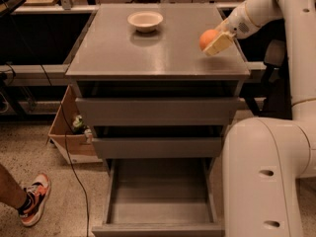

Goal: Place orange into bottom drawer

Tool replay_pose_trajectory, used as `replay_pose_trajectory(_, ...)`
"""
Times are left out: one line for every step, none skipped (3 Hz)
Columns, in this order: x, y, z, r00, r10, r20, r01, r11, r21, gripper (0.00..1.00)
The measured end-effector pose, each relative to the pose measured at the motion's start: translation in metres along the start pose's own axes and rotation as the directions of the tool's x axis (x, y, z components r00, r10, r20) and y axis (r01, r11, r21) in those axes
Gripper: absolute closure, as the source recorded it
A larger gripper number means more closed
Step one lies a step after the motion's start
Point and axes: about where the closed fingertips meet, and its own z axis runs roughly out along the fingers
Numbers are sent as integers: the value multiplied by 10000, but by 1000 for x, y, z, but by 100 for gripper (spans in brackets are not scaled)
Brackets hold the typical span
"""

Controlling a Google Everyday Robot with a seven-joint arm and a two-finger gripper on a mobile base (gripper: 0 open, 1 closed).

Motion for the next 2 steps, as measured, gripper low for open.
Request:
replay_pose_trajectory(-36, 50, 9, 9613, -2756, 23, 2729, 9507, -1476, 100)
replay_pose_trajectory(-56, 71, -11, 8814, -4720, -184, 4651, 8740, -1407, 100)
